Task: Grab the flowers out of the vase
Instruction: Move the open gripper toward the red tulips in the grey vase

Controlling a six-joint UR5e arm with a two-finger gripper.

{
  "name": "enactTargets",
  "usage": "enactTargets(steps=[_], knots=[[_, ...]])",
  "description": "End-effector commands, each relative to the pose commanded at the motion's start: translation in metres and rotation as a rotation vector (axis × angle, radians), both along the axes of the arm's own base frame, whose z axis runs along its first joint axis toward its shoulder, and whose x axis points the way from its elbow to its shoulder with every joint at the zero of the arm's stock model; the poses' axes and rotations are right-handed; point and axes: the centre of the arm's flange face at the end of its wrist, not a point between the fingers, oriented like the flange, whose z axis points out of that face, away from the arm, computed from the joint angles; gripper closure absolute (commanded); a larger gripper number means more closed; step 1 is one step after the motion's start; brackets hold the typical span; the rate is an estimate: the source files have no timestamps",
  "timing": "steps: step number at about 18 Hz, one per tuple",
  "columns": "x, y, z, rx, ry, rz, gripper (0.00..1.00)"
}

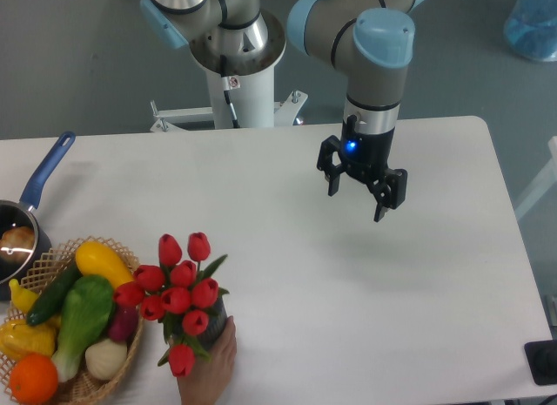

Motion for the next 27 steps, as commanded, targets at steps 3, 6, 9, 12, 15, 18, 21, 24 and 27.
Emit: enactTargets(steps=[3,6,9,12,15,18,21,24,27], knots=[[0.001,0.000,0.000,0.002,0.001,0.000,0.00],[0.007,0.010,0.002,0.008,0.003,-0.024,0.00],[0.009,0.018,0.000,0.039,-0.008,-0.041,0.00],[0.007,0.021,-0.004,0.184,-0.103,-0.051,0.00],[0.008,0.023,0.001,0.292,-0.161,-0.059,0.00],[0.018,0.030,-0.004,0.307,-0.194,-0.056,0.00],[0.034,0.051,-0.001,0.437,-0.288,-0.110,0.00],[0.047,0.073,-0.005,0.526,-0.399,-0.125,0.00],[0.056,0.096,-0.015,0.533,-0.430,-0.168,0.00]])
